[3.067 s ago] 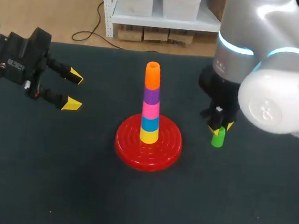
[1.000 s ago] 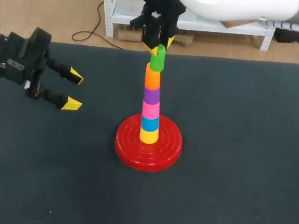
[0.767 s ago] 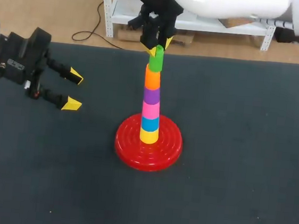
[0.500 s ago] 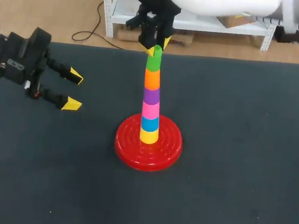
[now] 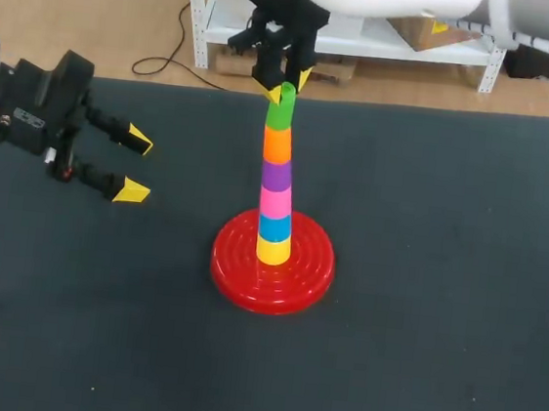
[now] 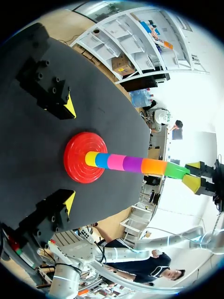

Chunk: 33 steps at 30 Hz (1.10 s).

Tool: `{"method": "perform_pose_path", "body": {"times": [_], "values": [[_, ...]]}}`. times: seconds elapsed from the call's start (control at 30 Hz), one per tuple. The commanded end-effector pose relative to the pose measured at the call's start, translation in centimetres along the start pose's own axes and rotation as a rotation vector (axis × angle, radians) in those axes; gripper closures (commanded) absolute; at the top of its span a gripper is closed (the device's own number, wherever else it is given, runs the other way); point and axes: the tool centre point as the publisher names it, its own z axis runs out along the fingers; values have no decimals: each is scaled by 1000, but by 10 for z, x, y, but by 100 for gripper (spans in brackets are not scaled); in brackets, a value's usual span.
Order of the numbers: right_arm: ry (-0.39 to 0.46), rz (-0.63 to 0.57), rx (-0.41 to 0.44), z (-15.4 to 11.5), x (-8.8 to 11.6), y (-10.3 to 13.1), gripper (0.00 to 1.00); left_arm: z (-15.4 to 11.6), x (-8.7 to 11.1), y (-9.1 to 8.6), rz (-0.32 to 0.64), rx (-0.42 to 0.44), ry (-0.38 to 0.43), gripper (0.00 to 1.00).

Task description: Pick up and stack the cylinders on the red base in this order: pink,purple,orange,green

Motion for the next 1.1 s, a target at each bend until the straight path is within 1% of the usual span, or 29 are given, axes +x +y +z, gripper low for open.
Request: {"method": "perform_pose_path", "body": {"times": [0.03, 0.1, 0.2, 0.37, 0.6, 0.93, 1.1], "values": [[28, 1, 4, 12, -10, 1, 100, 0, 1, 0, 3, -1, -4, 0], [33, -1, 3, 12, -10, 2, 100, 0, 1, 0, 3, -1, -4, 0], [33, -7, -3, 4, -10, 3, 100, 0, 1, 0, 3, -1, -4, 0], [34, -28, 13, -3, -8, 3, 100, 0, 1, 0, 3, -1, -4, 0], [80, -33, 22, 9, -6, 6, 100, 0, 1, 0, 3, -1, -4, 0], [134, -20, 13, 31, -13, 5, 100, 0, 1, 0, 3, -1, -4, 0], [120, -23, 7, 24, -10, 4, 100, 0, 1, 0, 3, -1, -4, 0]]}}
